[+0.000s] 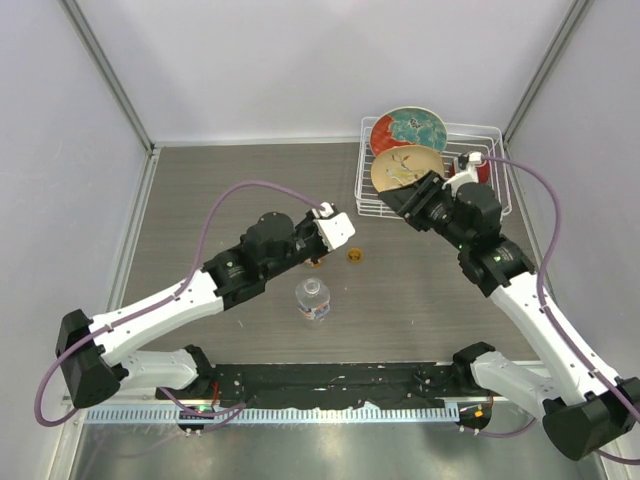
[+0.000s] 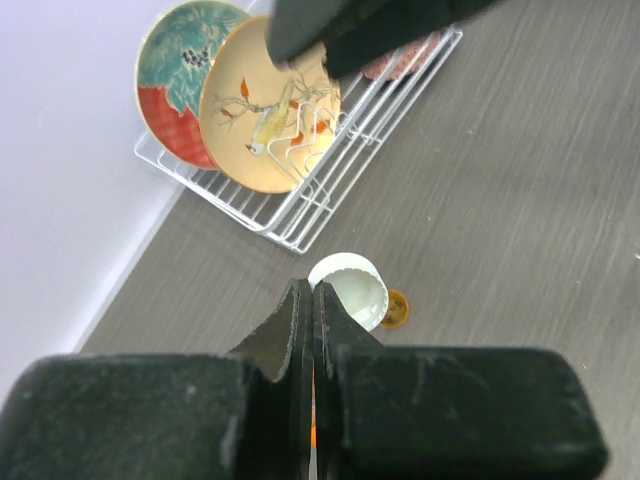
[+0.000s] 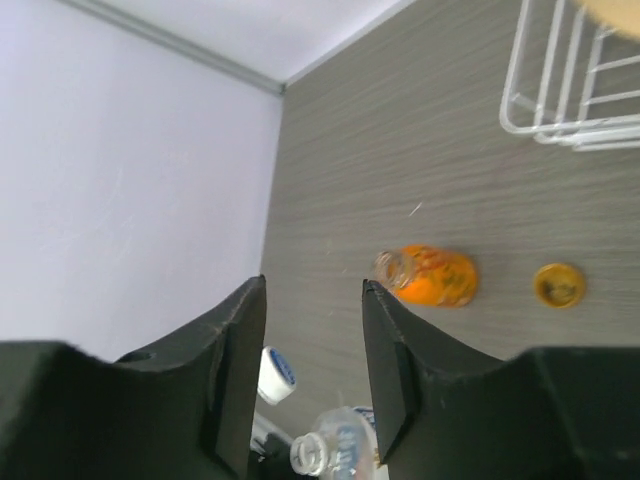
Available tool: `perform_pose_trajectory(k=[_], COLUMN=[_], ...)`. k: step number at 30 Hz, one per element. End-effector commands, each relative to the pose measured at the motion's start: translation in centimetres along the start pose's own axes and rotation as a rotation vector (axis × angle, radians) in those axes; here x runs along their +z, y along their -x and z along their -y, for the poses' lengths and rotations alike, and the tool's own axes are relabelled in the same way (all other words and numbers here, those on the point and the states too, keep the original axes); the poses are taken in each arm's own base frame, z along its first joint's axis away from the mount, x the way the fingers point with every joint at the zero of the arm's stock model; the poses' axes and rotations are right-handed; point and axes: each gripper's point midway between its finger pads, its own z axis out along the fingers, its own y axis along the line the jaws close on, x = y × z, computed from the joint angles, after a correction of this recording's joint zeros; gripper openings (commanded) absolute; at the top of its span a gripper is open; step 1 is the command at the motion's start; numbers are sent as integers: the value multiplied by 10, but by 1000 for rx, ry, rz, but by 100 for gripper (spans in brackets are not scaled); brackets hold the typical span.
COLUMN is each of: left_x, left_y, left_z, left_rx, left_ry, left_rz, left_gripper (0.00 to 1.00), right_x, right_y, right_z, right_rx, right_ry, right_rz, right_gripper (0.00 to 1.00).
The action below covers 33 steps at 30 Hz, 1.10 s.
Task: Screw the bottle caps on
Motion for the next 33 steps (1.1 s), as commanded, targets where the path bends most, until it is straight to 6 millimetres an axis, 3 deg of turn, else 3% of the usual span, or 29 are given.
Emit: perform_pose_trajectory(k=[1, 2, 7, 12, 16, 21, 33], left_x=[-6, -9, -12, -11, -6, -1, 1], left_y=[71, 82, 91, 86, 83, 77, 78], left_z=[-29, -35, -45, -44, -42, -38, -31], left_rx=[95, 109, 205, 282, 325, 325, 333], left_ry=[162, 204, 296, 331, 328, 319, 298], left_rz=[348, 399, 461, 473, 471, 458, 460], left_gripper=[0, 0, 0, 0, 0, 0, 0], right_x=[-5, -1, -2, 3, 1, -1, 4], right_y=[-1, -14, -19, -26, -24, -21, -27], right_z=[-65, -61, -74, -70, -77, -84, -78], right_rx=[194, 226, 365, 389, 418, 463, 471], right_ry=[338, 353, 478, 478, 527, 577, 564], right_rz=[-41, -92, -132, -161, -169, -179, -194], right_gripper=[54, 56, 61, 62, 63, 64, 65])
